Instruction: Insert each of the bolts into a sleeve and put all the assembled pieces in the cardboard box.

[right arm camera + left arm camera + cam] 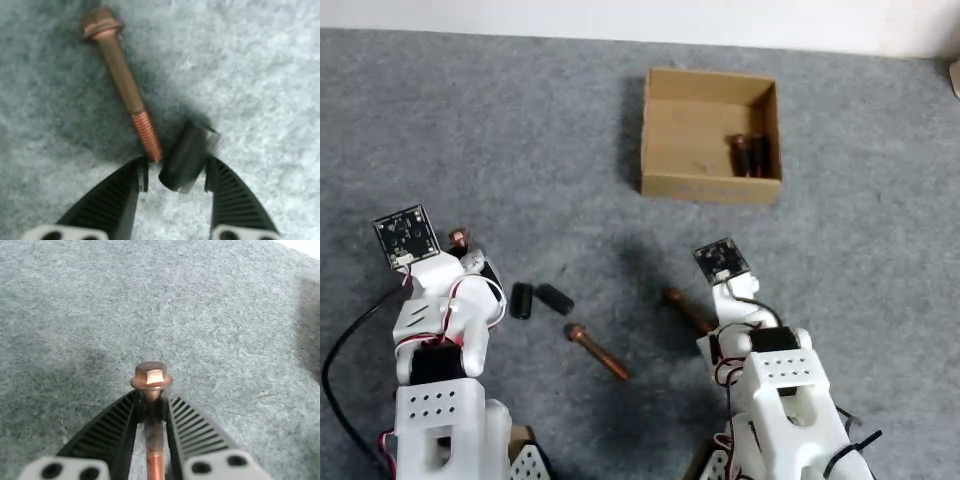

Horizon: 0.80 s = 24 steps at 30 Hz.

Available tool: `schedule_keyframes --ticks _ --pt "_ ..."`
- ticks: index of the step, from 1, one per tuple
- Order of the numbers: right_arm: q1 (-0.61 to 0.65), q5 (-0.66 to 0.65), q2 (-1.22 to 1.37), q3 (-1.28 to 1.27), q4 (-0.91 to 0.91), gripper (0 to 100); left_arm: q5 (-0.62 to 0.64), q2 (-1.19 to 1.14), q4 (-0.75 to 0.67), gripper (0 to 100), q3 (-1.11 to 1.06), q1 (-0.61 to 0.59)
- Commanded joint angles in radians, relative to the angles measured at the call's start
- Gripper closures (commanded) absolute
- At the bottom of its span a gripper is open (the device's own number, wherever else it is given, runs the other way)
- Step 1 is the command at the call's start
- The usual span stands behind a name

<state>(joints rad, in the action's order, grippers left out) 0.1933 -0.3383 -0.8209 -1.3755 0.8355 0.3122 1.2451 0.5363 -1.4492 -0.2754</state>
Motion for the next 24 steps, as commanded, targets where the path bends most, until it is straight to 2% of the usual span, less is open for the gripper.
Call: schedule_keyframes --ticks 1,4,12,24 --pt "-0.024 0.041 0.005 0.042 -0.033 82.1 -0.008 0.019 -0.025 100 0.008 -0.008" --pt "-0.056 0.106 0.005 0.044 -0.033 82.1 -0.008 0.019 -0.025 100 0.008 -0.008" --pt "-0.136 0.112 0.002 0.044 -0.039 82.1 -0.008 0.019 -0.025 100 0.007 -0.008" --pt "-0.133 0.15 0.008 0.074 -0.039 82.2 -0.008 0.019 -0.025 100 0.007 -0.008"
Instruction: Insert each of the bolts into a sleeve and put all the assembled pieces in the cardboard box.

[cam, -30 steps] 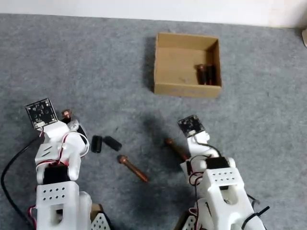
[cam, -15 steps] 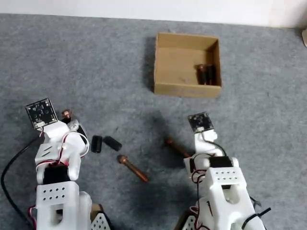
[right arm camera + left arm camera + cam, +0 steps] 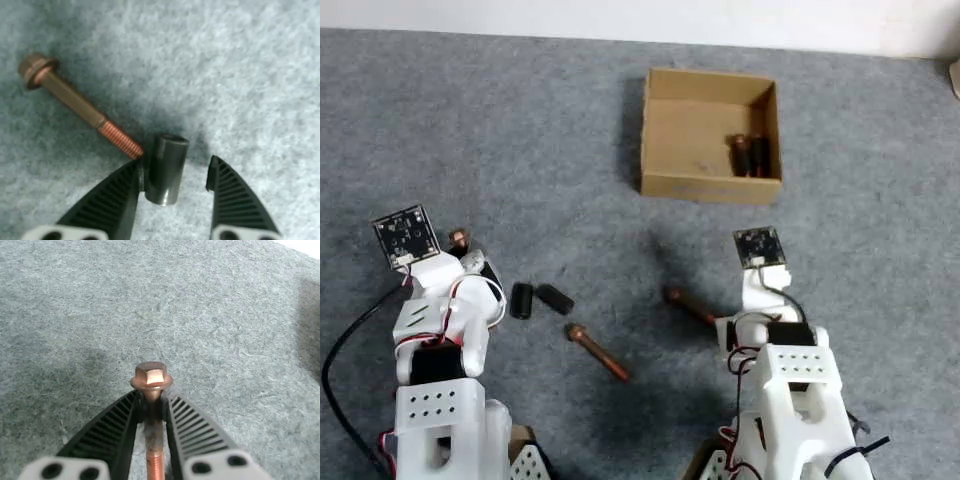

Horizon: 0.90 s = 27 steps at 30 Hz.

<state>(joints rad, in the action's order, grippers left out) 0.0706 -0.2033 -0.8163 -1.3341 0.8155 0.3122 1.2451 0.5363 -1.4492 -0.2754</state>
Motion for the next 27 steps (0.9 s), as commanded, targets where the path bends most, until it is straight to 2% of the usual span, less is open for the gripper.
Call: schedule_keyframes --ticks 1,7,12,22,27 --pt "-0.01 0.015 0.004 0.033 -0.019 82.2 -0.008 0.019 -0.025 100 0.007 -0.008" --pt "-0.01 0.012 0.004 0.031 -0.019 82.4 -0.008 0.019 -0.025 100 0.007 -0.008" --pt "-0.008 0.012 0.005 0.031 -0.019 88.5 -0.008 0.019 -0.025 100 0.007 -0.008" --pt "-0.007 0.009 0.005 0.03 -0.018 88.5 -0.008 0.019 -0.025 100 0.007 -0.008" --pt "-0.008 -0.052 0.005 -0.016 -0.004 88.5 -0.008 0.019 -0.025 100 0.007 -0.008"
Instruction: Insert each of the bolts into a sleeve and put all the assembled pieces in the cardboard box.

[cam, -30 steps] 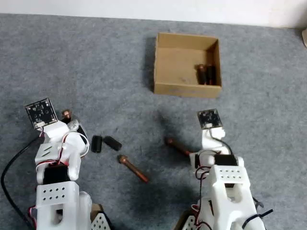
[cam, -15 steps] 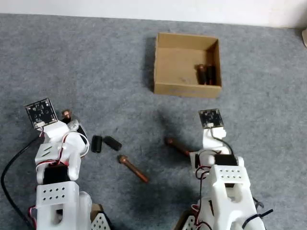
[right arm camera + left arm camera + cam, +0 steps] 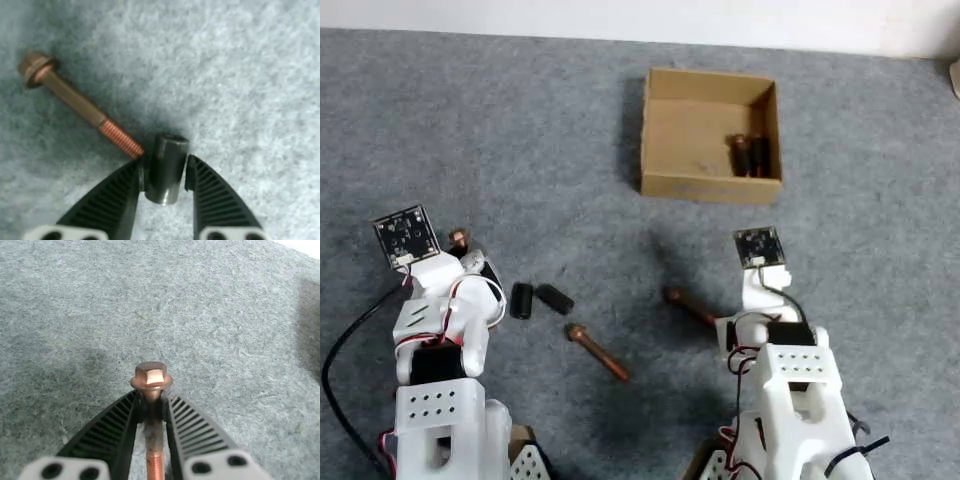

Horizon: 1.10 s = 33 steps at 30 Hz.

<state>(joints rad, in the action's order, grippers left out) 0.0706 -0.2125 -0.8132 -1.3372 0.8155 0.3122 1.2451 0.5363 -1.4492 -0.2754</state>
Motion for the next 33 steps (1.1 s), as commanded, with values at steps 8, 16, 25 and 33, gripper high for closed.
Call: schedule_keyframes --ticks 8,16,25,33 --pt "-0.024 -0.092 0.002 -0.05 -0.012 88.5 -0.008 0.019 -0.025 100 0.007 -0.008" --pt "-0.025 -0.094 0.002 -0.059 -0.012 89.1 -0.008 0.019 -0.025 100 0.007 -0.008" --pt "-0.031 -0.097 0.001 -0.061 -0.012 99.4 -0.008 0.019 -0.025 100 0.007 -0.01" --pt "-0.027 -0.098 -0.016 0.004 0.084 99.4 -0.008 0.019 -0.025 100 0.007 -0.01"
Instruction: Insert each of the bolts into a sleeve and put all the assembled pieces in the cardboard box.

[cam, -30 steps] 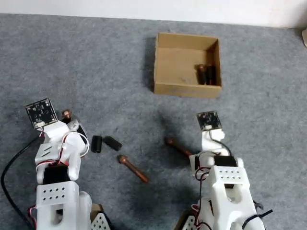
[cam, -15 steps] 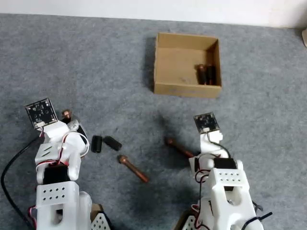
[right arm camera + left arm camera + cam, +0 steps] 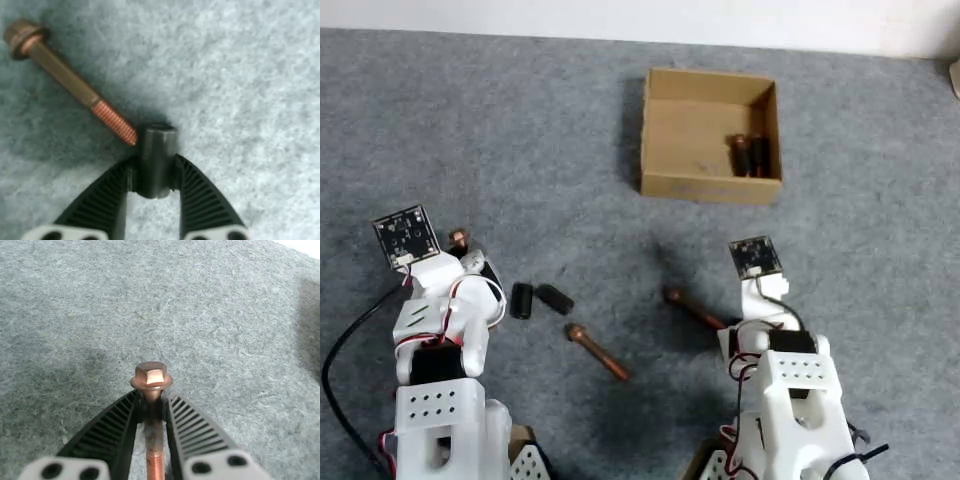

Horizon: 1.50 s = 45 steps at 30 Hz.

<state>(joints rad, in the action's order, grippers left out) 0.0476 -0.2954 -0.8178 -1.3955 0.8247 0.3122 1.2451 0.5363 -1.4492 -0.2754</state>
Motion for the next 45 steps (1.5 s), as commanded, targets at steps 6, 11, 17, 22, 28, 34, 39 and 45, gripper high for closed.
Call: schedule_keyframes --ticks 6,11,17,22,28,34,39,45 --pt "-0.004 -0.015 -0.145 0.225 0.222 99.4 -0.008 0.019 -0.025 100 0.007 -0.008" --pt "0.039 -0.015 -0.357 0.337 0.318 99.4 -0.008 0.019 -0.023 100 0.005 -0.001" --pt "0.077 -0.015 -0.613 0.315 0.325 99.4 -0.003 0.019 -0.031 100 0.031 0.113" --pt "0.133 -0.011 -0.865 0.232 0.317 99.4 -0.002 0.019 -0.051 100 0.156 0.341" --pt "0.251 -0.008 -1.007 0.096 0.239 99.4 0.137 0.019 -0.226 100 0.298 0.522" --pt "0.262 0.14 -1.021 -0.059 -0.077 99.4 0.466 0.019 -0.305 100 0.32 0.645" --pt "0.328 0.153 -1.02 -0.117 -0.134 99.4 0.462 0.019 -0.219 100 0.318 0.664" --pt "0.346 0.153 -1.02 -0.18 -0.134 99.4 0.342 0.019 -0.21 100 0.28 0.742"
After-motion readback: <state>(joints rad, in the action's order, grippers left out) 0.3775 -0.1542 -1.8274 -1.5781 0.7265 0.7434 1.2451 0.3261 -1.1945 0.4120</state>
